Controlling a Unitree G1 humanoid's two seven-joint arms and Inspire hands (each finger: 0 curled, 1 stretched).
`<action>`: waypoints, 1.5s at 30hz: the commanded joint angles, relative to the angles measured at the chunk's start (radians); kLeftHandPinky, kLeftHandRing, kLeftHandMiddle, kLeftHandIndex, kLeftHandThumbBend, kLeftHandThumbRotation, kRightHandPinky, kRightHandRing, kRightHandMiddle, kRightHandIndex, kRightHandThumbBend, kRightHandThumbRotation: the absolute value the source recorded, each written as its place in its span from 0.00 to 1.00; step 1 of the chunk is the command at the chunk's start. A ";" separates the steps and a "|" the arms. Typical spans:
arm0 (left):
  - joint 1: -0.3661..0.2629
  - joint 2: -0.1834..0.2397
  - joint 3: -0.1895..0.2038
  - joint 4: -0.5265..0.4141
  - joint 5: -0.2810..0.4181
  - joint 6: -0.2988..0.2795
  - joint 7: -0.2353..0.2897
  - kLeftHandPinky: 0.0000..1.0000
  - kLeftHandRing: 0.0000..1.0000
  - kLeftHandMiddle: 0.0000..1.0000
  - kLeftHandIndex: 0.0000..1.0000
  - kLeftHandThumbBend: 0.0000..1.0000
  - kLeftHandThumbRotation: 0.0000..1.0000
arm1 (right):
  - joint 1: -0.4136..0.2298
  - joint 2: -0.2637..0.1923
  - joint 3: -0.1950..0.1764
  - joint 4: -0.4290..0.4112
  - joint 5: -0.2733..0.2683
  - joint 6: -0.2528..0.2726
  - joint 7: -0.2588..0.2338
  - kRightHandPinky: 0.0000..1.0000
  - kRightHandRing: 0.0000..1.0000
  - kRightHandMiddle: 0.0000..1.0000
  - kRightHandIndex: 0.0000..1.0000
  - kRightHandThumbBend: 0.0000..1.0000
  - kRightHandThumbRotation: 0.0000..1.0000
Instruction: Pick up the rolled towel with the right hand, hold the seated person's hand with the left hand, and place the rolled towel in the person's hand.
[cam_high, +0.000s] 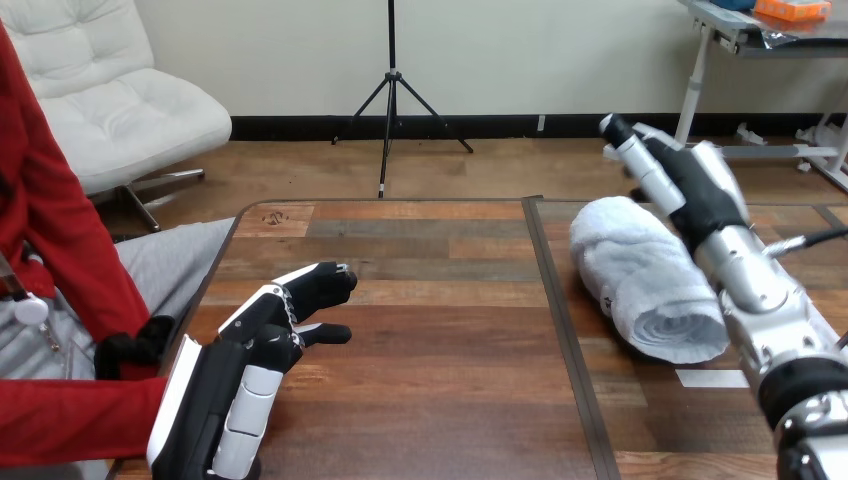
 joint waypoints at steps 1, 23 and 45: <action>-0.074 -0.019 0.009 -0.015 0.008 -0.020 0.008 0.67 0.81 0.78 0.74 0.78 1.00 | -0.184 -0.054 0.008 0.019 -0.028 -0.011 -0.042 0.85 0.93 0.94 0.94 0.92 0.98; -0.082 -0.014 0.014 -0.008 0.003 -0.026 0.006 0.66 0.80 0.78 0.74 0.76 1.00 | -0.207 -0.079 0.027 0.079 -0.094 0.091 -0.044 0.84 0.95 0.99 1.00 1.00 0.76; -0.083 -0.011 0.018 -0.006 0.008 -0.036 0.006 0.64 0.80 0.78 0.74 0.80 1.00 | -0.176 -0.078 0.088 0.104 -0.163 0.177 -0.045 0.83 0.94 0.97 1.00 1.00 0.52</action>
